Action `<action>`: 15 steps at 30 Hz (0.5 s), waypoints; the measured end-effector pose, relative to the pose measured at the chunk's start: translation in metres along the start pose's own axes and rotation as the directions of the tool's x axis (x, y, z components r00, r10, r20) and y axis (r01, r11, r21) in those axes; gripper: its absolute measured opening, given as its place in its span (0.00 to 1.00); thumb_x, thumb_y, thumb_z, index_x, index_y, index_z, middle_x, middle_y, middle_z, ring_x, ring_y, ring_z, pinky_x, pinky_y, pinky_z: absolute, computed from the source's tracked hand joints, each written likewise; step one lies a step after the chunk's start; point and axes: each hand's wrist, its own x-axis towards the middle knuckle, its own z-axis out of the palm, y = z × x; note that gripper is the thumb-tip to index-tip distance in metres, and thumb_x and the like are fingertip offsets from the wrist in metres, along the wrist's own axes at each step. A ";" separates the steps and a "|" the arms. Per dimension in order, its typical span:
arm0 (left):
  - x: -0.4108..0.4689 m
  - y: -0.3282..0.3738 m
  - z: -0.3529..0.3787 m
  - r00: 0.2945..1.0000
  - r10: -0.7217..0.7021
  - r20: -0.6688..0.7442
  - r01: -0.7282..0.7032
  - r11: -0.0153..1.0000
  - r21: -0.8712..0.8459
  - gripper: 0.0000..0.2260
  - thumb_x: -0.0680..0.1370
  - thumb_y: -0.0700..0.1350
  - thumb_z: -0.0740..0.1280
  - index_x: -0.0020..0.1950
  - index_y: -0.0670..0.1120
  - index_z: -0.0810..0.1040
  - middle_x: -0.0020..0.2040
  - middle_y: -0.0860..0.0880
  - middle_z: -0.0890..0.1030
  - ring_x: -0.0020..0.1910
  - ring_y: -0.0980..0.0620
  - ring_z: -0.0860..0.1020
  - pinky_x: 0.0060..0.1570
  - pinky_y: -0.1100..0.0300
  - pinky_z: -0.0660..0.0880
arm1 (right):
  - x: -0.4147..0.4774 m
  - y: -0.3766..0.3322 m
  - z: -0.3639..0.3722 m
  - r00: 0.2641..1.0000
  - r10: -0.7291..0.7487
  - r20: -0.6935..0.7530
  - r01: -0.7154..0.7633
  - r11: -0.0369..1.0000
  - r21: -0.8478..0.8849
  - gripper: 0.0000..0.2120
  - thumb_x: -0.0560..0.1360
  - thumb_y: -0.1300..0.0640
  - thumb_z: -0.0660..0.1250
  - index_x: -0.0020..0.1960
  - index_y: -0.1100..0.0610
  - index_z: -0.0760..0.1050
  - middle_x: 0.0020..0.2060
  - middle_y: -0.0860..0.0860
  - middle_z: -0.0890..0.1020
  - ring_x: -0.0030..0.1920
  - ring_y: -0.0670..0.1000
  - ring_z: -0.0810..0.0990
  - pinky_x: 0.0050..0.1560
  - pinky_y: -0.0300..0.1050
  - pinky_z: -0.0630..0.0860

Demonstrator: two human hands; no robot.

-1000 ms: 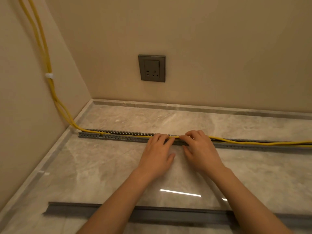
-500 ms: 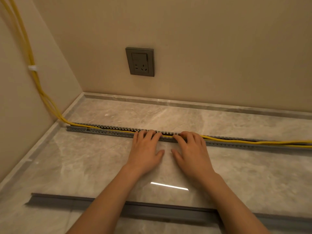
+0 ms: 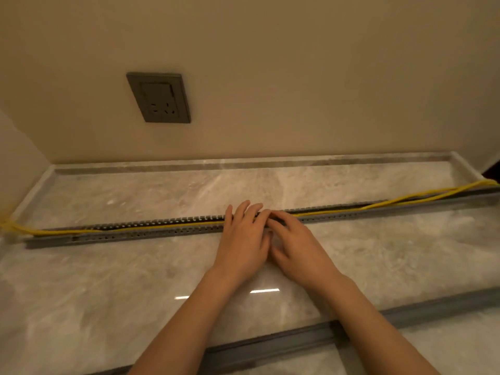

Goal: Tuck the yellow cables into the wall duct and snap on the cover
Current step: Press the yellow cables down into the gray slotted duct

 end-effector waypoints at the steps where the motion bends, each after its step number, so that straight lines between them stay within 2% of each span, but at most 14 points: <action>1: 0.004 0.002 0.003 1.000 0.018 0.013 -0.018 1.000 -0.017 0.18 0.78 0.46 0.58 0.68 0.48 0.67 0.70 0.50 0.67 0.72 0.49 0.57 0.72 0.47 0.46 | -0.003 0.002 -0.003 0.999 0.031 -0.020 -0.030 0.999 0.033 0.24 0.72 0.61 0.65 0.67 0.57 0.69 0.66 0.55 0.70 0.65 0.54 0.69 0.66 0.48 0.66; 10: 0.028 0.030 0.026 0.980 0.154 0.128 -0.144 0.986 -0.086 0.22 0.79 0.50 0.57 0.73 0.50 0.60 0.74 0.52 0.62 0.74 0.50 0.53 0.72 0.46 0.43 | -0.024 0.041 -0.028 0.969 0.232 -0.089 -0.233 0.972 -0.009 0.24 0.74 0.56 0.67 0.69 0.56 0.68 0.67 0.55 0.70 0.68 0.53 0.67 0.69 0.52 0.64; 15: 0.033 0.053 0.035 0.971 0.200 0.130 -0.189 0.977 -0.095 0.23 0.79 0.52 0.57 0.73 0.51 0.59 0.74 0.53 0.61 0.74 0.49 0.53 0.72 0.45 0.44 | -0.035 0.064 -0.047 0.956 0.262 -0.136 -0.265 0.964 -0.008 0.22 0.72 0.60 0.68 0.66 0.57 0.71 0.62 0.56 0.74 0.64 0.55 0.70 0.67 0.52 0.66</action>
